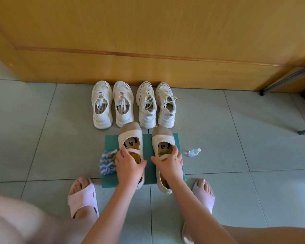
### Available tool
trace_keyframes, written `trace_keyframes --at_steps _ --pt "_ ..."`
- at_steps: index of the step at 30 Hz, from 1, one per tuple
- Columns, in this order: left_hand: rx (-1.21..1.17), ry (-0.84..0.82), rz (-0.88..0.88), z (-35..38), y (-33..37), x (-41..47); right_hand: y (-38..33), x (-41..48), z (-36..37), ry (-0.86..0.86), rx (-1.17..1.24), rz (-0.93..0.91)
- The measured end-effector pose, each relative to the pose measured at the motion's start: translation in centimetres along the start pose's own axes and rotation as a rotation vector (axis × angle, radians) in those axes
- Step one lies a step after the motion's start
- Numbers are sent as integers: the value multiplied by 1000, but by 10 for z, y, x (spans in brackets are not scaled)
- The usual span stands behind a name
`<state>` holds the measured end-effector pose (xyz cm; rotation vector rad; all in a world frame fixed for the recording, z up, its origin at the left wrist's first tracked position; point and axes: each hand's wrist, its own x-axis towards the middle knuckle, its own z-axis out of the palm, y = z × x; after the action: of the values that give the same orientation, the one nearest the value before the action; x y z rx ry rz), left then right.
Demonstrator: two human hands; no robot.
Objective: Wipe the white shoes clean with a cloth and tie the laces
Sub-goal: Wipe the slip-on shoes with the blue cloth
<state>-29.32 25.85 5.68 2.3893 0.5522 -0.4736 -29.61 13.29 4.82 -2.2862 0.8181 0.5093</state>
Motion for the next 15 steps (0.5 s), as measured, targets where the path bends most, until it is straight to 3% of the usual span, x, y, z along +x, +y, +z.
trace_keyframes --at_steps 8,15 --pt "155 107 -86 21 8 14 -3 7 3 33 -170 33" --pt "96 218 -110 31 8 17 -4 8 -1 33 -199 32"
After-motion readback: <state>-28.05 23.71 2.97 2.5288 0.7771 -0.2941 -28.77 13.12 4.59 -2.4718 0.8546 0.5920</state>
